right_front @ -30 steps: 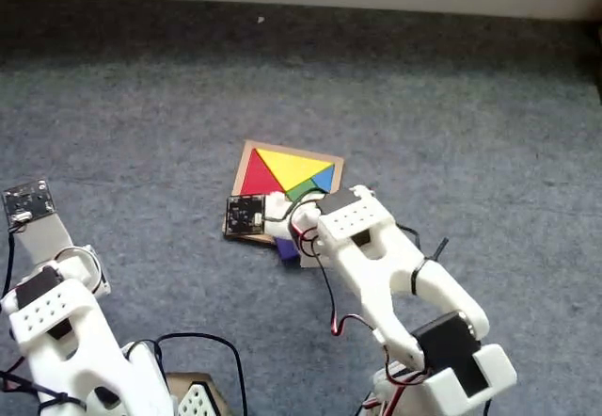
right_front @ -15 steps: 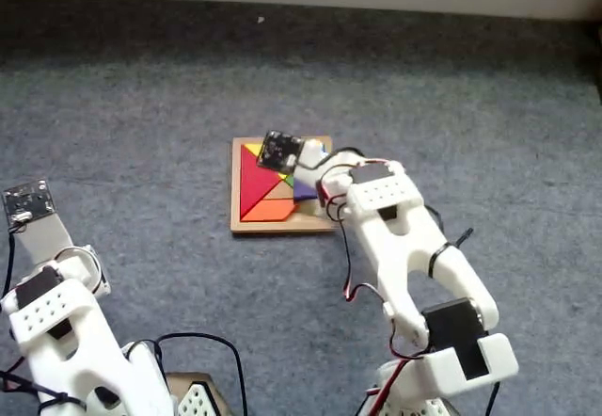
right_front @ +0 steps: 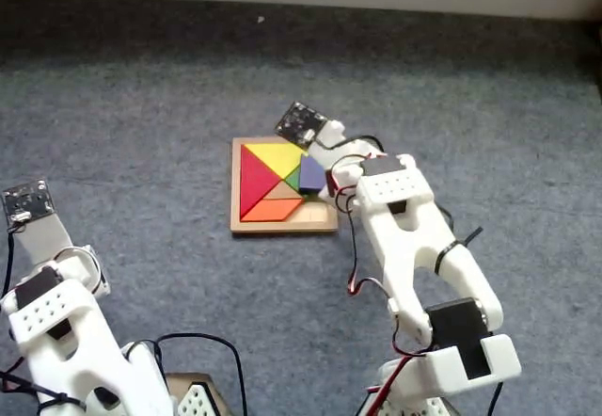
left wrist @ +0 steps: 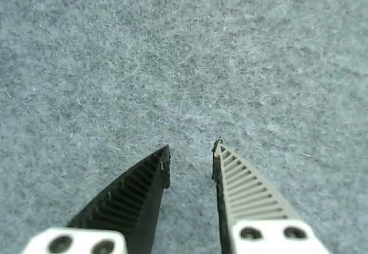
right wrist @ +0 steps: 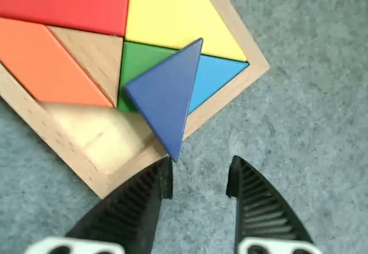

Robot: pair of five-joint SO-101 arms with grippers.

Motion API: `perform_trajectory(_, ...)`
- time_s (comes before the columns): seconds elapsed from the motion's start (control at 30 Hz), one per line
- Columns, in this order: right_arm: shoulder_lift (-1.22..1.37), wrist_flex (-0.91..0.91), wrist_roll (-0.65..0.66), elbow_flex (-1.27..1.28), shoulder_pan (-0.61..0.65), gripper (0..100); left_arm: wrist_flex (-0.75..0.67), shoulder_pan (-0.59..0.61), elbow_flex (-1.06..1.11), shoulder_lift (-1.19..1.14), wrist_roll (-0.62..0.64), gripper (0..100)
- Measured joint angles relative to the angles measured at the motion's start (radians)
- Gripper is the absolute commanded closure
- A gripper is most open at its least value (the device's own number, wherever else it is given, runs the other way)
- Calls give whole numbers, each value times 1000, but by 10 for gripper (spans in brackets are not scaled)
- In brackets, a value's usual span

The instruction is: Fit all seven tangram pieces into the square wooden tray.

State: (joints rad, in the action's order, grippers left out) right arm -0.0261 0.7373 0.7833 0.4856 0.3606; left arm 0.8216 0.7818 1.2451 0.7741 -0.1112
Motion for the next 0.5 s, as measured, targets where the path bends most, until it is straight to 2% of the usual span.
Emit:
perform_trajectory(0.2,0,0,-261,0,-18,933,0,0,0,0,0,863)
perform_trajectory(0.37,0,-9,-453,-21,-26,936,0,0,0,0,0,863)
perform_trajectory(0.5,2,-127,-568,-32,-26,939,0,0,0,0,0,863)
